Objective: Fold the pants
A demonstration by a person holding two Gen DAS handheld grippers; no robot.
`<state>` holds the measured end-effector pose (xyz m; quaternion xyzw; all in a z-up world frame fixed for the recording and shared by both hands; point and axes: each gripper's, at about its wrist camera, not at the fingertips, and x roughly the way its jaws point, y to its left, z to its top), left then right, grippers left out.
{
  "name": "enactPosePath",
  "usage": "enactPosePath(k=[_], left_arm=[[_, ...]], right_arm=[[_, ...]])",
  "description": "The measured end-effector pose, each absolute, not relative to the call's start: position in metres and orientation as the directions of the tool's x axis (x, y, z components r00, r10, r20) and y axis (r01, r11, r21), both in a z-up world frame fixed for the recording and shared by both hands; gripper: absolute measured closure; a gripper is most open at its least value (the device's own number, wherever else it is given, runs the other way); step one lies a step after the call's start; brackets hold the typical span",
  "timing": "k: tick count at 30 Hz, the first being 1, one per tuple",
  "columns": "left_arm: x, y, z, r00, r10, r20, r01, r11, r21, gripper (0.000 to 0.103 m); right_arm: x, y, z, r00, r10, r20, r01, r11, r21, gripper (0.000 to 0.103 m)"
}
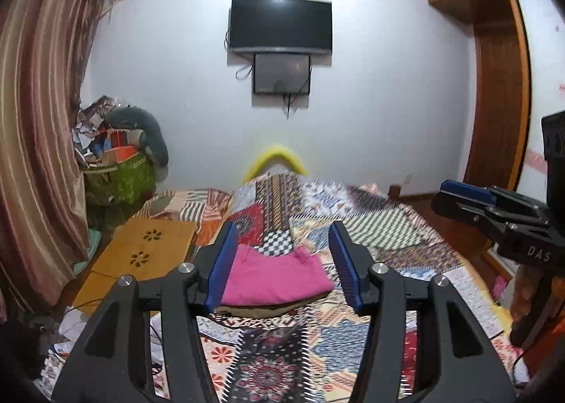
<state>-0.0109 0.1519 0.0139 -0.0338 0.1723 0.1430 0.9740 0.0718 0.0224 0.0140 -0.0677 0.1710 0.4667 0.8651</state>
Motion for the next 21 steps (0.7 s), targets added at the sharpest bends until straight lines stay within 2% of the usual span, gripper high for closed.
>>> enactPosePath(k=[1,3,7,9,11,13,17,21], left_arm=[[-0.017,0.148,0.017,0.905,0.265,-0.332,-0.289,0.957,-0.022,0.044],[-0.03,0.138,0.022,0.913,0.277,-0.3,-0.296,0.955,-0.017,0.04],[-0.049,0.124,0.03,0.92,0.295,-0.256,-0.308,0.951,-0.01,0.029],[-0.056,0.12,0.033,0.925,0.297,-0.237,-0.309,0.951,-0.015,0.02],[-0.062,0.116,0.035,0.928,0.3,-0.22,-0.31,0.951,-0.01,0.015],[-0.063,0.114,0.035,0.927,0.314,-0.207,-0.321,0.947,0.0,0.013],[-0.067,0.111,0.033,0.928,0.316,-0.2,-0.322,0.947,0.0,0.009],[-0.068,0.11,0.031,0.926,0.327,-0.189,-0.333,0.943,0.0,0.006]], right_arm=[[0.064,0.018,0.017,0.512,0.789,-0.339,-0.83,0.556,0.039,0.06],[0.051,0.009,0.021,0.52,0.802,-0.295,-0.83,0.556,0.049,0.048],[0.036,0.001,0.024,0.533,0.808,-0.25,-0.828,0.559,0.044,0.043],[0.031,-0.002,0.025,0.532,0.814,-0.233,-0.828,0.557,0.055,0.033],[0.029,-0.003,0.025,0.537,0.813,-0.223,-0.825,0.562,0.06,0.028],[0.028,-0.003,0.026,0.545,0.809,-0.218,-0.821,0.568,0.057,0.026],[0.022,-0.006,0.025,0.559,0.803,-0.206,-0.813,0.58,0.054,0.012],[0.02,-0.006,0.026,0.575,0.794,-0.198,-0.803,0.594,0.046,0.005]])
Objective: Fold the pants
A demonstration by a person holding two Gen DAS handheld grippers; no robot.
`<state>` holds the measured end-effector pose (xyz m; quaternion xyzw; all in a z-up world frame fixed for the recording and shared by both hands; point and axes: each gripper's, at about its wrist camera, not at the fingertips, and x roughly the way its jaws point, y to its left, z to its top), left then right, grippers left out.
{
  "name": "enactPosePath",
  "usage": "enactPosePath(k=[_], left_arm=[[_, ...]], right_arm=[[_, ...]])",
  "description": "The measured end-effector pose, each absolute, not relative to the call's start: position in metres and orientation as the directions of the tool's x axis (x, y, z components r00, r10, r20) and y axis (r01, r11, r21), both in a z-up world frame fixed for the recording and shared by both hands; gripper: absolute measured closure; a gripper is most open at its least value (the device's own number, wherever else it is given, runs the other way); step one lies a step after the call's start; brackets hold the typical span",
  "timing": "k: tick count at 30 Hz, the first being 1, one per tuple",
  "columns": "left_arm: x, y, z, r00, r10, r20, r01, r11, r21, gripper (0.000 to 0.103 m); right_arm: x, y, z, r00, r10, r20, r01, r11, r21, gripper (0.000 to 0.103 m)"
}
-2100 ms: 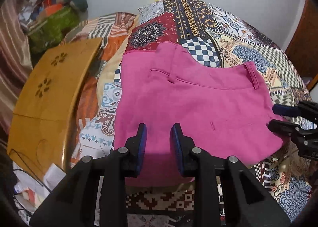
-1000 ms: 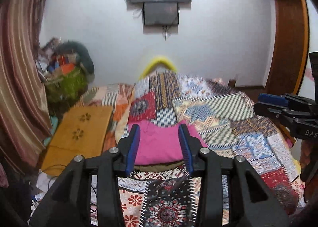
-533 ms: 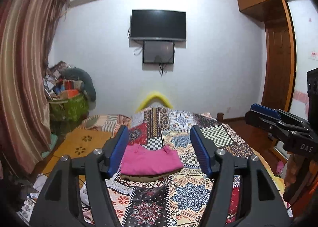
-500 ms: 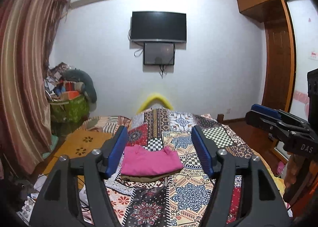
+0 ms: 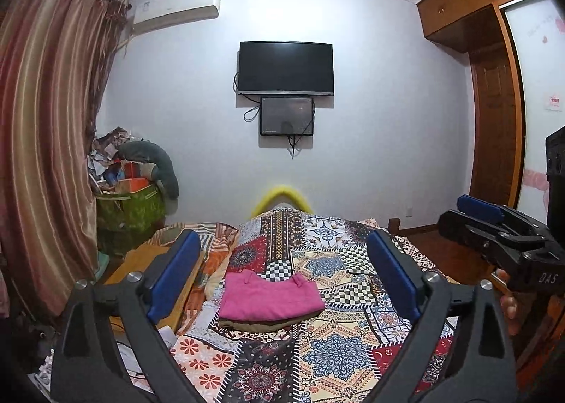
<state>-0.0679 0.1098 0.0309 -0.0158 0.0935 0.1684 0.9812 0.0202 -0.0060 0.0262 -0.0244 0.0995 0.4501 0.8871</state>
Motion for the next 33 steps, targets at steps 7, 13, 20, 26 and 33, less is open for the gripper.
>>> enactPosePath(k=[7,13,20,26,33], left_arm=[[-0.068,0.1111,0.0299,0.928,0.319,-0.191,-0.327,0.945,-0.012,0.005],[-0.0683,0.1103,0.0281,0.93,0.312,-0.191,-0.321,0.947,-0.017,0.004],[-0.0656,0.1093,0.0274,0.932,0.304,-0.195,-0.313,0.95,-0.015,0.004],[-0.0636,0.1077,0.0264,0.933,0.3,-0.199,-0.309,0.951,-0.016,0.004],[-0.062,0.1076,0.0261,0.935,0.293,-0.201,-0.303,0.953,-0.019,0.003]], right_arm=[[0.0129,-0.0124,0.0242,0.586,0.786,-0.196,-0.795,0.604,0.047,0.0],[0.0099,-0.0126,0.0231,0.588,0.783,-0.201,-0.794,0.606,0.038,0.0],[0.0107,-0.0152,0.0238,0.592,0.779,-0.209,-0.79,0.612,0.045,0.0],[0.0117,-0.0159,0.0242,0.592,0.778,-0.211,-0.789,0.613,0.047,0.0],[0.0126,-0.0172,0.0255,0.593,0.775,-0.217,-0.786,0.616,0.052,0.0]])
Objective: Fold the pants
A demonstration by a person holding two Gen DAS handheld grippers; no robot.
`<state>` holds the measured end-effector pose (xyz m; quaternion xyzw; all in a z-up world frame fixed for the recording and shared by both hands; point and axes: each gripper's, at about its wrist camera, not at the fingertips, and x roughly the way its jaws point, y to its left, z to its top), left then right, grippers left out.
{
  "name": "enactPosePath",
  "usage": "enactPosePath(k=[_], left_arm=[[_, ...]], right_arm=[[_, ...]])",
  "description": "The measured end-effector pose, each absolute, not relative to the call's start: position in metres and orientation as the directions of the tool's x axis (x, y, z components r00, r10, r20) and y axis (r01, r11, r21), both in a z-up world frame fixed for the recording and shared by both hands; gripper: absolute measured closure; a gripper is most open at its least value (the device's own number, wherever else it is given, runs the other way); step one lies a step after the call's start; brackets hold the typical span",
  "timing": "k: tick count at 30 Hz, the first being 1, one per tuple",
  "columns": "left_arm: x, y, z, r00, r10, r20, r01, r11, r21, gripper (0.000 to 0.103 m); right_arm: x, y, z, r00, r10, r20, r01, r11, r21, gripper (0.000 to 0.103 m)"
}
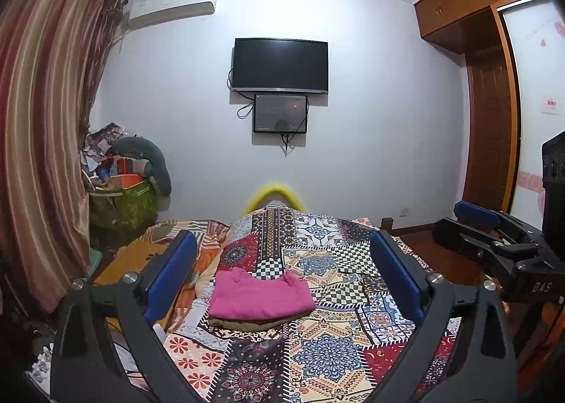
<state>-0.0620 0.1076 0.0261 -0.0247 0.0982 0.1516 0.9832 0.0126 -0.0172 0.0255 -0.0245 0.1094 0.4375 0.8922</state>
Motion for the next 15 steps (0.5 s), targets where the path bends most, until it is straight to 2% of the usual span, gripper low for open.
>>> enactPosePath(k=[15], left_arm=[[-0.0573,0.1047,0.0226,0.937,0.281,-0.206,-0.29,0.957,-0.015,0.003]], right_arm=[[0.0134,-0.0213,0.0269,0.604,0.767,-0.217,-0.776,0.628,0.059,0.0]])
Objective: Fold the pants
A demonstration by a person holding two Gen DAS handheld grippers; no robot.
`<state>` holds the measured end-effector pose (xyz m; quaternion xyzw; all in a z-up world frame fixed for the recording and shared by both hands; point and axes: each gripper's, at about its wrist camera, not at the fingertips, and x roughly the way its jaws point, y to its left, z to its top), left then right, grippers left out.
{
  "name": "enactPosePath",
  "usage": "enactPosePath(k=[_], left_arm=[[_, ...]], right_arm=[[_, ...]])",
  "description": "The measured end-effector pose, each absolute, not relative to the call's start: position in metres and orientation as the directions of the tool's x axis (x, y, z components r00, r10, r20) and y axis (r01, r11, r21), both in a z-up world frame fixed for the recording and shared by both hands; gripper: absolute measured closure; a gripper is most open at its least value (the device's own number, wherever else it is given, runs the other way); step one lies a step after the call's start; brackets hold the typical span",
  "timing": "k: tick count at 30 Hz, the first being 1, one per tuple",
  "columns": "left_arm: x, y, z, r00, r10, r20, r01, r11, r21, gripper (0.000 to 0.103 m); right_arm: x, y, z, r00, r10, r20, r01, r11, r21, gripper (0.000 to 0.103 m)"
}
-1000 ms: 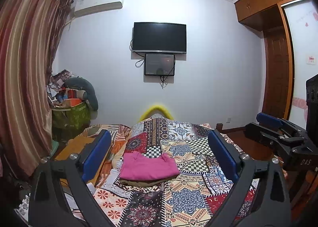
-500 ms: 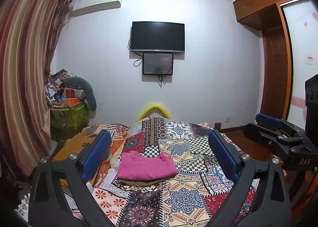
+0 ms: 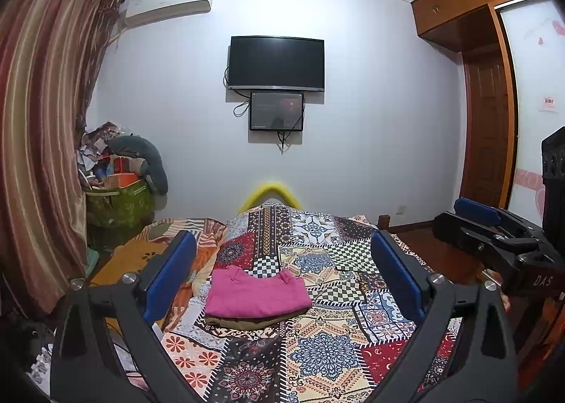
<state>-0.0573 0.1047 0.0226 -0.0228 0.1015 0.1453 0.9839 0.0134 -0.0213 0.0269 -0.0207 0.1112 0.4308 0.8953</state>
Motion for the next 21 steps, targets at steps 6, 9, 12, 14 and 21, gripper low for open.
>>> enactPosePath(k=[6,9,12,14,21], left_arm=[[-0.0574,0.1048,0.0223,0.937,0.281,-0.206,-0.29,0.957,-0.013,0.001],[-0.0556,0.1044,0.0216,0.936,0.281,-0.21,-0.289,0.957,-0.007,0.001],[-0.0545,0.1046,0.0212,0.937,0.276,-0.214,-0.285,0.958,-0.012,0.001],[-0.0547,0.1053,0.0211,0.938,0.274,-0.214,-0.284,0.959,-0.016,0.001],[-0.0536,0.1066,0.0195,0.939,0.265,-0.219,-0.276,0.961,-0.016,0.001]], right_arm=[[0.0134,-0.0216,0.0267,0.604,0.767,-0.216,-0.776,0.628,0.059,0.0],[0.0134,-0.0215,0.0266,0.605,0.767,-0.216,-0.776,0.628,0.059,0.0],[0.0133,-0.0216,0.0265,0.605,0.767,-0.216,-0.776,0.629,0.059,0.0],[0.0134,-0.0216,0.0268,0.604,0.767,-0.217,-0.776,0.628,0.06,0.0],[0.0128,-0.022,0.0265,0.604,0.766,-0.218,-0.775,0.629,0.06,0.0]])
